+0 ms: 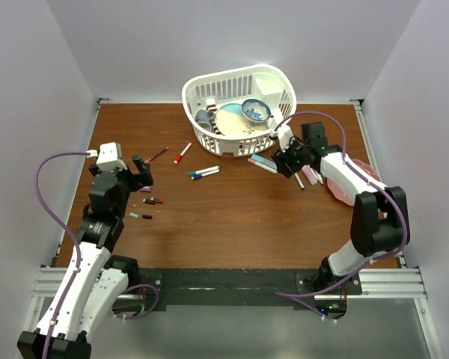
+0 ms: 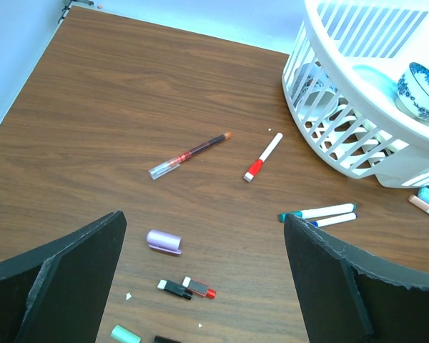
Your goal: Open the pen caps
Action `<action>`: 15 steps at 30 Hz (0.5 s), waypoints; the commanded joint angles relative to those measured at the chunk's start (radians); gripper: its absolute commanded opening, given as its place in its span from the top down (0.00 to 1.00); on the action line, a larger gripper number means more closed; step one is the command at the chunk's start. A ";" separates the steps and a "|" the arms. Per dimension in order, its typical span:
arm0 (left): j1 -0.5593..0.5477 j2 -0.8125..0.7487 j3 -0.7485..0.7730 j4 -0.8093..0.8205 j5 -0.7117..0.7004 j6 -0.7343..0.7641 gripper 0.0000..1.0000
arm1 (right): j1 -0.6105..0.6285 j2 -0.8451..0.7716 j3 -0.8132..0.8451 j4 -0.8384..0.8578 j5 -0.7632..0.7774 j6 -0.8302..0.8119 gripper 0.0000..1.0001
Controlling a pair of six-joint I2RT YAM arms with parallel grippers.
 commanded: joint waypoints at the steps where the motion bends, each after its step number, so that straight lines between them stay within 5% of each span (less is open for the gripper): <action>1: 0.009 0.011 0.008 0.047 0.011 0.018 0.02 | 0.014 0.037 -0.064 0.255 -0.002 -0.061 0.38; 15: 0.009 0.037 0.008 0.043 0.012 0.020 0.02 | 0.007 0.183 0.009 0.314 -0.012 -0.223 0.51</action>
